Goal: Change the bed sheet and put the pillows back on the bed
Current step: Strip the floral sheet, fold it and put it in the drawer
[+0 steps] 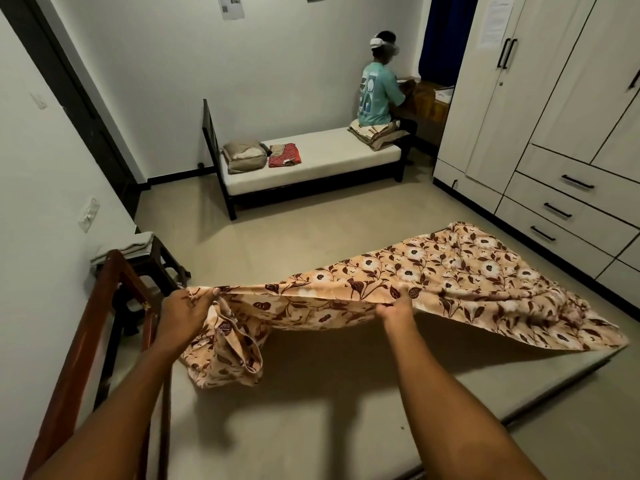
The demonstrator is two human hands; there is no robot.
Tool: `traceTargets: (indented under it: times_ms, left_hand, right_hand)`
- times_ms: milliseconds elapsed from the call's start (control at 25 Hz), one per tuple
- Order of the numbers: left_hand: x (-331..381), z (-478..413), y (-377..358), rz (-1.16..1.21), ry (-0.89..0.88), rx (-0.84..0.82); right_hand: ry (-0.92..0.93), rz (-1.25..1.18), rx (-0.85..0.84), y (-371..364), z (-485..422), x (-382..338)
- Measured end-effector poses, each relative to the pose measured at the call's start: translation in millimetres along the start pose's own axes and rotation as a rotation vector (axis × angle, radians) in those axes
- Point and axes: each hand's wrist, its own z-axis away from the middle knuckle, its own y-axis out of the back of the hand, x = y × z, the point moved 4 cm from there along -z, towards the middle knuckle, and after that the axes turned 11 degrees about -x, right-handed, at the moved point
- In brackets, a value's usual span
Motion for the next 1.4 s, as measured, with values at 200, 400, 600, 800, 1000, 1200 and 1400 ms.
traceTargets:
  times_ms: [200,400,600,800,1000,1200,1400]
  left_hand:
    - [-9,18,31,-0.007,0.091,0.026]
    - [-1,37,35,0.082,0.179,0.162]
    - [8,18,-4,0.099,0.166,0.176]
    - [88,-1,-85,-0.103,-0.141,-0.166]
    - [107,-13,-138,-0.222,-0.322,-0.397]
    - [114,-5,-153,-0.379,-0.354,-0.373]
    - [112,5,-155,-0.422,-0.435,-0.42]
  right_hand:
    - [0.033,-0.12,0.198,14,-9,-47]
    - [0.137,0.243,0.077,5,-12,-49]
    - [0.081,0.278,0.107,-25,3,-7]
    - [0.094,0.422,0.045,-46,26,44]
    - [0.135,0.586,-0.051,-67,43,72]
    - [0.102,0.537,0.034,-55,60,79]
    - [0.064,0.438,0.054,-54,64,93]
